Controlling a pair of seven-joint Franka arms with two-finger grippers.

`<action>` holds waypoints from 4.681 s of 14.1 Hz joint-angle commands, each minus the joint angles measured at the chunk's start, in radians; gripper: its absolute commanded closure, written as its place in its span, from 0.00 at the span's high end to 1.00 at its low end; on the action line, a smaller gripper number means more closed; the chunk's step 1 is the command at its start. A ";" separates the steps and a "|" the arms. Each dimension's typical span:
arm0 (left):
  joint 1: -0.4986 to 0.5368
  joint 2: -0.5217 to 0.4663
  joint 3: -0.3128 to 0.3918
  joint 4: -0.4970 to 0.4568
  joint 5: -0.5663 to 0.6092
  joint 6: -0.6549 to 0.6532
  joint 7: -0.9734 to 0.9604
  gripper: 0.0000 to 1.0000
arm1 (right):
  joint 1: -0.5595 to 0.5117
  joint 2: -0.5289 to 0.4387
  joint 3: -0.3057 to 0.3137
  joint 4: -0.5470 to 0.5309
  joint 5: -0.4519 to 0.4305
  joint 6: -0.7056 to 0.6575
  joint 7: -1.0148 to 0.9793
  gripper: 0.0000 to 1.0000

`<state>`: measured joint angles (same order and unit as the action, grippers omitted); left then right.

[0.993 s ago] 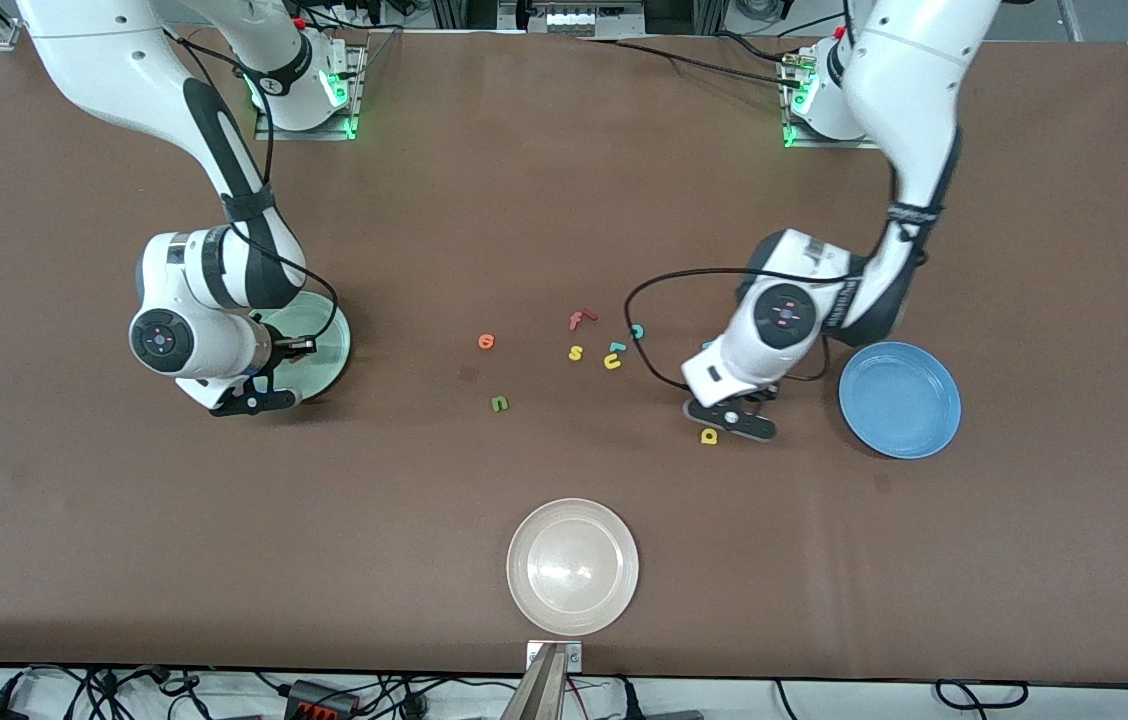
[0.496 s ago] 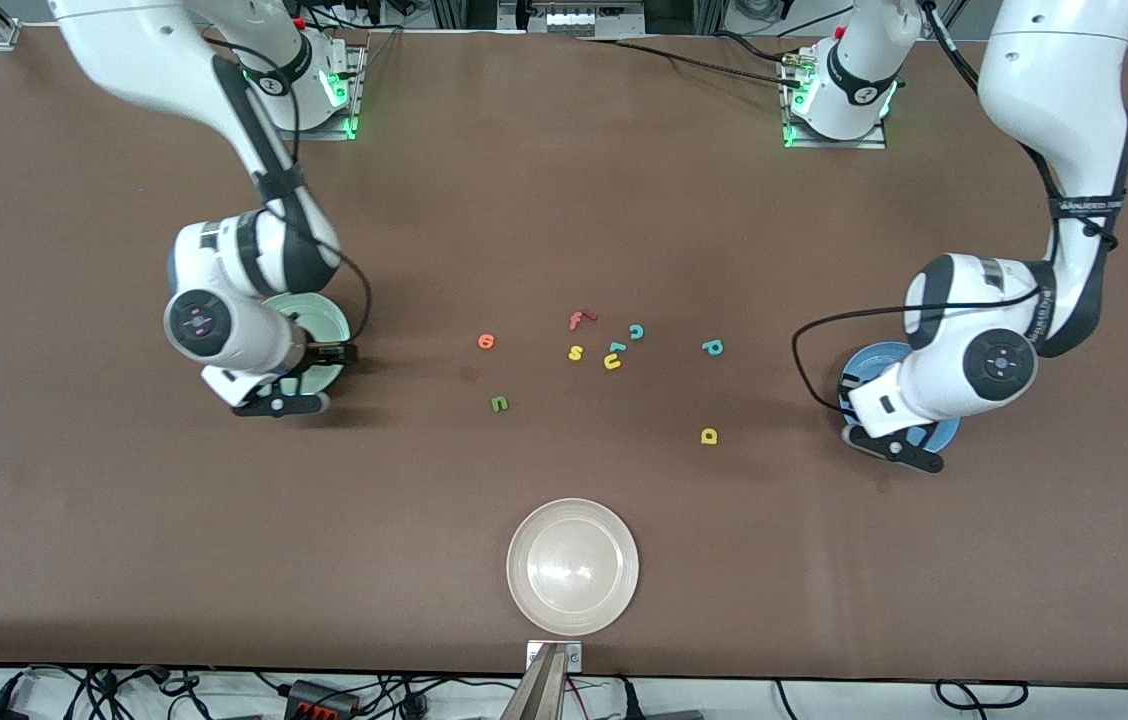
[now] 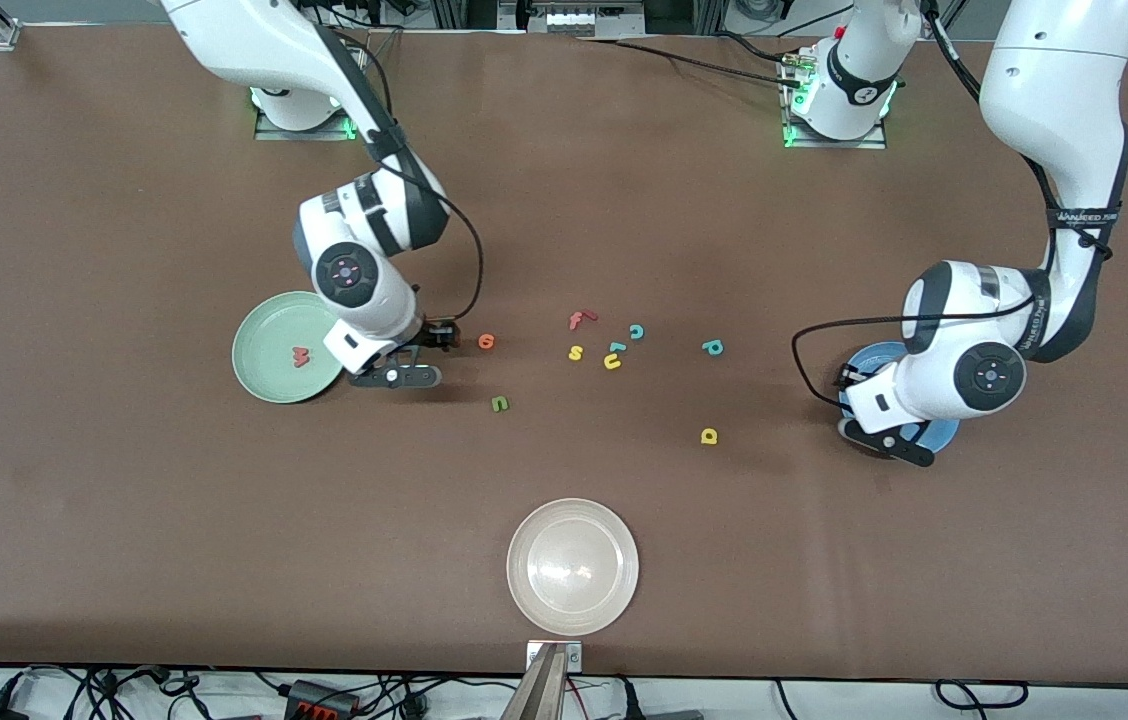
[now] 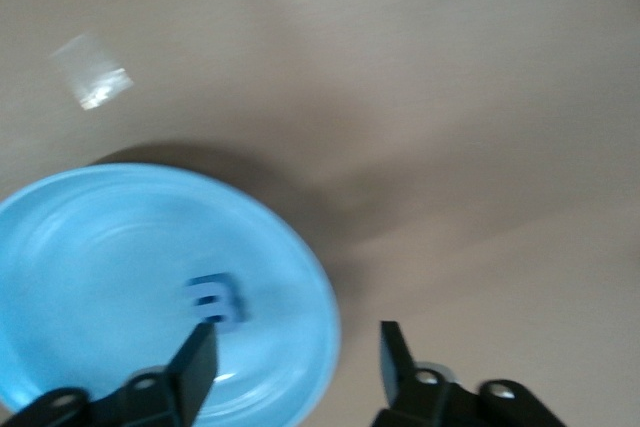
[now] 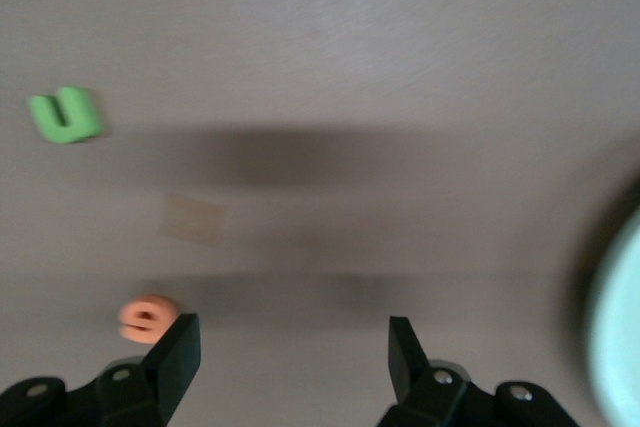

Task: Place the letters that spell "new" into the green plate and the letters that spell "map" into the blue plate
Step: 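Grasp the orange e with the right gripper while the left gripper grasps cyan d, then drop the e on the green plate while the left gripper drops d on blue, then grasp the green u with the right gripper while the left gripper reaches yellow a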

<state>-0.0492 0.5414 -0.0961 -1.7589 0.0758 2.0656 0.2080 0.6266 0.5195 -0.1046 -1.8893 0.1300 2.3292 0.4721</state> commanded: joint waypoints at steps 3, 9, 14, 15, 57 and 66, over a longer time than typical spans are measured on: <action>-0.001 -0.043 -0.161 -0.034 0.001 -0.052 -0.227 1.00 | 0.076 0.048 -0.009 0.050 0.020 0.035 0.202 0.82; -0.006 -0.041 -0.324 -0.065 0.025 -0.036 -0.118 1.00 | 0.122 0.140 -0.009 0.138 0.017 0.032 0.284 0.69; 0.000 -0.040 -0.383 -0.236 0.324 0.178 -0.062 1.00 | 0.127 0.157 -0.009 0.128 0.005 0.030 0.275 0.69; 0.003 -0.032 -0.381 -0.279 0.361 0.265 -0.024 1.00 | 0.128 0.157 -0.009 0.127 0.005 0.029 0.276 0.69; 0.434 0.042 -0.433 -0.024 0.464 -0.173 0.041 1.00 | 0.211 0.154 -0.334 0.286 0.020 -0.093 -0.204 1.00; 0.336 0.045 -0.519 0.171 0.305 -0.185 -0.222 1.00 | 0.206 0.306 -0.182 0.477 0.017 -0.070 -0.208 0.80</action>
<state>0.3382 0.5696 -0.6163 -1.6382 0.4026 1.8968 0.1071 0.8505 0.7963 -0.3041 -1.4518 0.1339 2.2609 0.2873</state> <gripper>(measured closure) 0.000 0.159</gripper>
